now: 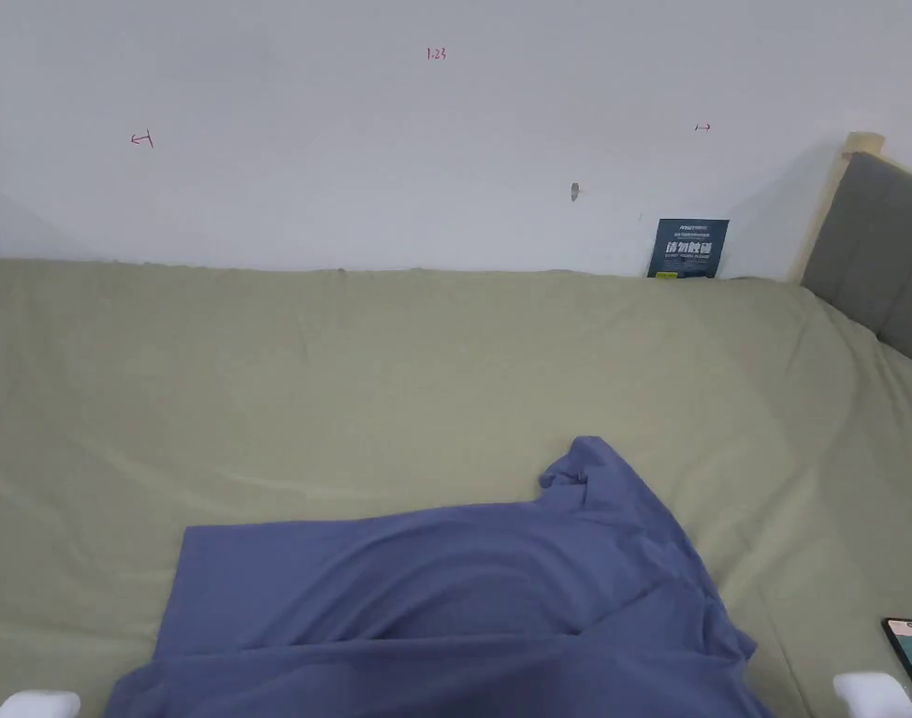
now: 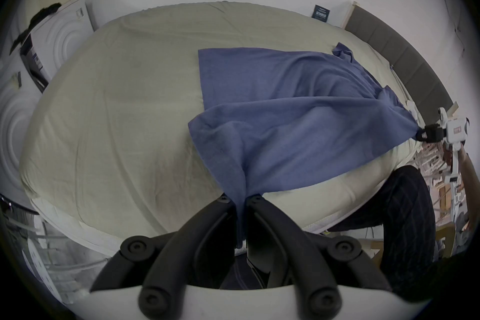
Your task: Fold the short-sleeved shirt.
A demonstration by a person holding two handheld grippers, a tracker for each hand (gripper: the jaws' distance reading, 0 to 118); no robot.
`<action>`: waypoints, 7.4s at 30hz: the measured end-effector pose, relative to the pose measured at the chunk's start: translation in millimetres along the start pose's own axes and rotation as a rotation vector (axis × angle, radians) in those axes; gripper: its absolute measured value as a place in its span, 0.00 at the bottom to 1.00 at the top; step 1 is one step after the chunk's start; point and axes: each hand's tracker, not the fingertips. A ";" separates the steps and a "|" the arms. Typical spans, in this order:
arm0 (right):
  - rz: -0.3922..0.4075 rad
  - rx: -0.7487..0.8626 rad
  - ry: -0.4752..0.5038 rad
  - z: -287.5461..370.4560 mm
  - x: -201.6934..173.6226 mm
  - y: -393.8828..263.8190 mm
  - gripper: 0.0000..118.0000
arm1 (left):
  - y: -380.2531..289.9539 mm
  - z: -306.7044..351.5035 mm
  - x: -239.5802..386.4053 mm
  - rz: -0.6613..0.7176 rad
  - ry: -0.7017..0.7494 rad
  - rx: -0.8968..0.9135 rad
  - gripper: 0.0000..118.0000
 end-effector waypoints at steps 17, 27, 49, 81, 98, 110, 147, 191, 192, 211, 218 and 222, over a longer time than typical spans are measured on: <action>0.007 0.443 -0.045 53.6 -85.4 -40.2 0.86 | -22.9 70.5 16.7 0.047 0.184 0.357 0.82; 0.031 0.380 0.027 8.9 -125.7 -40.1 0.03 | 90.5 -44.9 -9.4 0.041 0.159 0.236 0.00; -0.016 0.278 0.004 -11.5 -116.9 -19.6 0.03 | 209.9 -185.6 -35.3 0.000 0.164 0.113 0.76; 0.009 0.096 -0.339 -193.3 26.9 295.1 1.00 | 209.5 -120.7 -4.2 0.064 0.023 0.204 0.02; 0.108 0.171 -0.193 -137.7 -13.0 285.5 0.03 | 209.6 -106.8 -3.1 0.029 0.047 0.194 0.02; 0.205 0.382 -0.110 12.8 -34.1 224.8 0.03 | 166.3 6.3 -6.2 0.084 0.039 0.339 0.02; 0.019 0.493 0.039 57.0 -74.1 -55.4 0.98 | -43.7 90.8 -11.0 0.205 0.087 0.463 0.87; -0.026 0.397 0.314 51.9 -235.5 -80.9 0.10 | 26.0 -84.7 -78.7 0.431 -0.468 0.014 0.01; -0.020 0.405 0.312 53.9 -235.7 -81.4 0.10 | 30.5 -77.9 -71.8 0.379 -0.385 0.009 0.01; -0.023 0.528 0.433 66.7 -221.0 -102.4 0.10 | 70.2 16.6 -49.2 0.332 -0.069 0.077 0.01; -0.007 0.568 0.459 71.7 -206.4 -114.1 0.10 | 83.9 -20.1 69.0 0.279 -0.184 0.057 0.01; -0.019 0.587 0.457 75.9 -193.7 -121.9 0.10 | 86.8 -71.5 112.1 0.218 -0.140 -0.020 0.01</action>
